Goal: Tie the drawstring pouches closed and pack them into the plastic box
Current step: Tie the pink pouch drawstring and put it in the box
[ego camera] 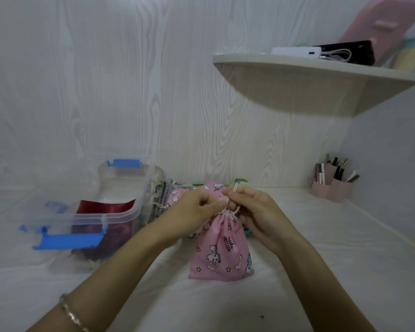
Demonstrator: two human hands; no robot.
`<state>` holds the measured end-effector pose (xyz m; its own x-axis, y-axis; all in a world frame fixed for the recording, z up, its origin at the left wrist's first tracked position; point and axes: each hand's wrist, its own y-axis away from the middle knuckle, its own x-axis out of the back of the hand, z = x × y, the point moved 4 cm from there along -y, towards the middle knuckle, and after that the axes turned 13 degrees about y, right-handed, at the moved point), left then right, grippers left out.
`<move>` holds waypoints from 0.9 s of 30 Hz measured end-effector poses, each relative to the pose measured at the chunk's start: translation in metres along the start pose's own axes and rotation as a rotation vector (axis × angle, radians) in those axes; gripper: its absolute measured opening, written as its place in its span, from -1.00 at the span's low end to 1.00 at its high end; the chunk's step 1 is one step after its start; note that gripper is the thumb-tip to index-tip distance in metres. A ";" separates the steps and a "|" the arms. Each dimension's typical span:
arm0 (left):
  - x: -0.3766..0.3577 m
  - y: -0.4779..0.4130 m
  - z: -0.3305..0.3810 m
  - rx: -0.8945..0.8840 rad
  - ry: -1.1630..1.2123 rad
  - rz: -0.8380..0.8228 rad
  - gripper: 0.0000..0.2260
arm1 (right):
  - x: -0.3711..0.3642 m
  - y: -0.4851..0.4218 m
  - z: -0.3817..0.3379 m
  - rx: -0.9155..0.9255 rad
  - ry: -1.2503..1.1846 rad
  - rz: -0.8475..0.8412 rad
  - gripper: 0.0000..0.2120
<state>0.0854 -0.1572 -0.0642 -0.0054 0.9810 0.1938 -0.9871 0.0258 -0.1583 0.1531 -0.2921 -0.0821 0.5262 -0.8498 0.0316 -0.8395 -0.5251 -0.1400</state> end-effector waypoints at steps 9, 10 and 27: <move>-0.002 0.001 -0.001 -0.068 0.086 0.028 -0.79 | 0.007 0.012 -0.015 0.001 0.251 0.004 -0.83; -0.002 0.002 -0.001 -0.062 0.097 0.047 -0.77 | 0.009 0.015 -0.018 -0.003 0.304 0.017 -0.83; -0.009 0.006 0.002 -0.160 0.030 0.123 -0.74 | -0.007 0.018 -0.023 0.073 0.378 0.007 -0.81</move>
<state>0.0792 -0.1664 -0.0651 -0.1171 0.9839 0.1349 -0.9413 -0.0666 -0.3310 0.1310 -0.2971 -0.0617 0.4219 -0.8179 0.3912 -0.8240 -0.5259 -0.2109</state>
